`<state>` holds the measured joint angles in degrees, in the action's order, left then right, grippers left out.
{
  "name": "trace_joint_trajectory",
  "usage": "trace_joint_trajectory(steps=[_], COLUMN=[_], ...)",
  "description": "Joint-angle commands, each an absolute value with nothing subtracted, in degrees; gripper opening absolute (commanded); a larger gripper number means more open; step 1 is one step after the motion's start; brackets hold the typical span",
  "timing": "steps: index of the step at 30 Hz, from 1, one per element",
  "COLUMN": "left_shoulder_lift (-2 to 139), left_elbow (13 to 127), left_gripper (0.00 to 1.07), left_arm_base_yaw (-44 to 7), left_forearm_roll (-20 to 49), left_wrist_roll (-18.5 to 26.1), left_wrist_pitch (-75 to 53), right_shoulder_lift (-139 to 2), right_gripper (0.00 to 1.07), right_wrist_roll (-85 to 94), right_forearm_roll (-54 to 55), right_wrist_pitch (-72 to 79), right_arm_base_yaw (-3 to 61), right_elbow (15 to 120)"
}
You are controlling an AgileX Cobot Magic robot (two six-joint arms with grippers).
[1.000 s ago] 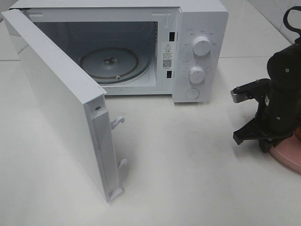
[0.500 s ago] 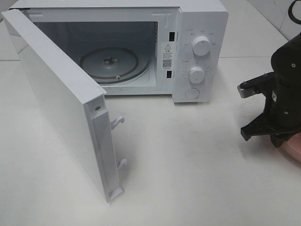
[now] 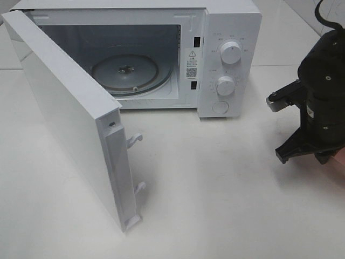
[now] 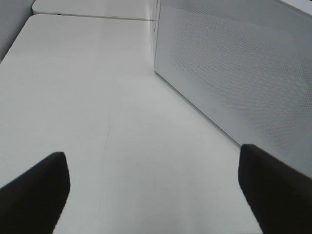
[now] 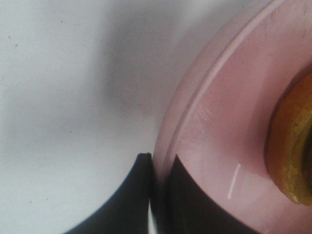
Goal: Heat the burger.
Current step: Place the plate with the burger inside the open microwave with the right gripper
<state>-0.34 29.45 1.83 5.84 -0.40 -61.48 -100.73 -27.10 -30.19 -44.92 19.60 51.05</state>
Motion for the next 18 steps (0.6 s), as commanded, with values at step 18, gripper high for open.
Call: trace_joint_trajectory(steps=[18], left_shoulder_lift=[-0.4], left_elbow=[29.51], left_gripper=[0.86], left_arm_base_yaw=[1.78], left_forearm_roll=[6.25], left_wrist_roll=[-0.46], left_wrist_pitch=[-61.36], right_shoulder_lift=[-85.31], right_gripper=[0.0], right_wrist_roll=[-27.96], right_forearm_roll=[-33.86], right_wrist_pitch=[-49.16], right_arm_base_yaw=[30.42], right_elbow=[38.39])
